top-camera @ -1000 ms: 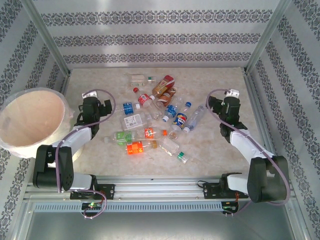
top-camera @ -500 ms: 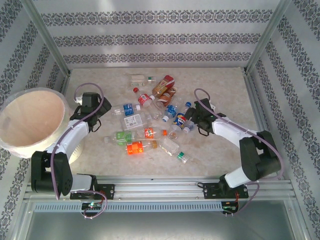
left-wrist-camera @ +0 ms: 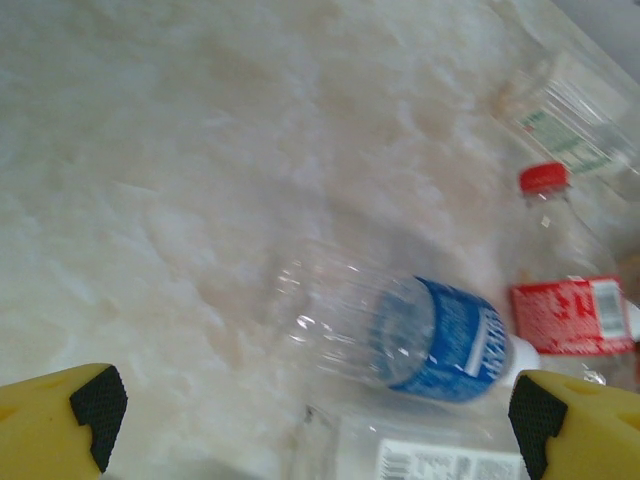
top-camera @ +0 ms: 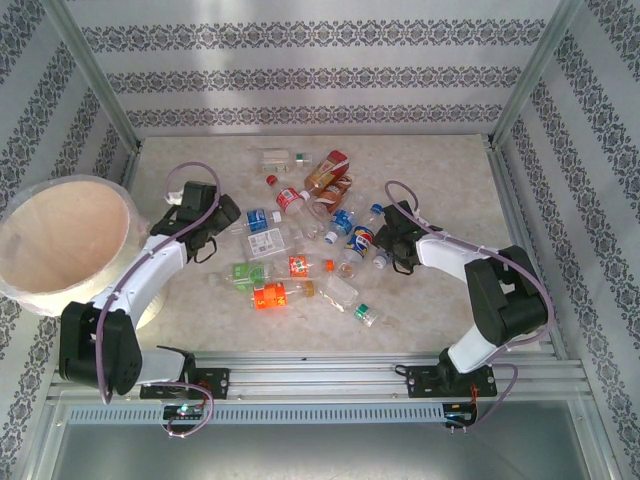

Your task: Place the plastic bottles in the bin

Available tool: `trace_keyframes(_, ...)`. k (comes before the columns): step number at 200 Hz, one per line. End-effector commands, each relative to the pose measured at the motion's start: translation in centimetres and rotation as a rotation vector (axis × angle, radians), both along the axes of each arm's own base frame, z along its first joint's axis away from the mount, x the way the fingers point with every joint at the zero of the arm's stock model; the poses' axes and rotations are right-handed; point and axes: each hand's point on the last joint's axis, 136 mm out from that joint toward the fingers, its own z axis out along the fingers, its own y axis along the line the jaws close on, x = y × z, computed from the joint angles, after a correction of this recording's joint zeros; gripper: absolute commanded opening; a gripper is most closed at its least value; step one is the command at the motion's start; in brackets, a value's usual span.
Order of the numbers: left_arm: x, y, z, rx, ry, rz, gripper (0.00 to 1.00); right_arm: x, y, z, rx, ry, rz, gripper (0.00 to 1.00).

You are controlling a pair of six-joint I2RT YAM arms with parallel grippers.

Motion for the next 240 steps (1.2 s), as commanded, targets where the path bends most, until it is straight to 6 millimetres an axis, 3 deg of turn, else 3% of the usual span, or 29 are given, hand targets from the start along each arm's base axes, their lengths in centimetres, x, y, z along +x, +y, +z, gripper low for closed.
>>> trace_keyframes(1,0.2,-1.2,2.2,-0.005,-0.065,-0.010,1.00,-0.2,-0.4,1.1,-0.060,-0.045,0.051,0.66)
trace_keyframes(27,1.1,-4.5,3.5,-0.054,-0.120,-0.133,1.00,0.0,-0.4,3.8,-0.094,-0.140,0.119,0.59)
trace_keyframes(52,1.8,-10.1,4.3,-0.220,-0.153,-0.363,1.00,0.2,0.6,7.6,-0.150,-0.254,0.219,0.53)
trace_keyframes(83,1.7,-17.2,6.4,-0.405,-0.189,-0.684,1.00,0.5,4.3,12.7,-0.116,-0.431,0.403,0.50)
trace_keyframes(118,1.6,-22.1,9.7,-0.507,-0.318,-0.894,1.00,-0.4,9.3,16.5,0.026,-0.596,0.653,0.48)
trace_keyframes(159,1.9,-25.5,12.5,-0.585,-0.410,-1.034,1.00,-2.1,13.2,18.5,0.191,-0.679,0.857,0.48)
trace_keyframes(192,2.3,-27.5,12.0,-0.574,-0.368,-1.050,1.00,-3.0,15.1,19.3,0.243,-0.692,0.951,0.48)
trace_keyframes(218,2.9,-27.9,11.9,-0.571,-0.368,-1.023,1.00,-3.2,16.0,19.2,0.256,-0.674,0.983,0.48)
trace_keyframes(240,3.8,-27.6,10.2,-0.531,-0.279,-0.955,1.00,-3.5,16.9,19.7,0.261,-0.690,1.019,0.48)
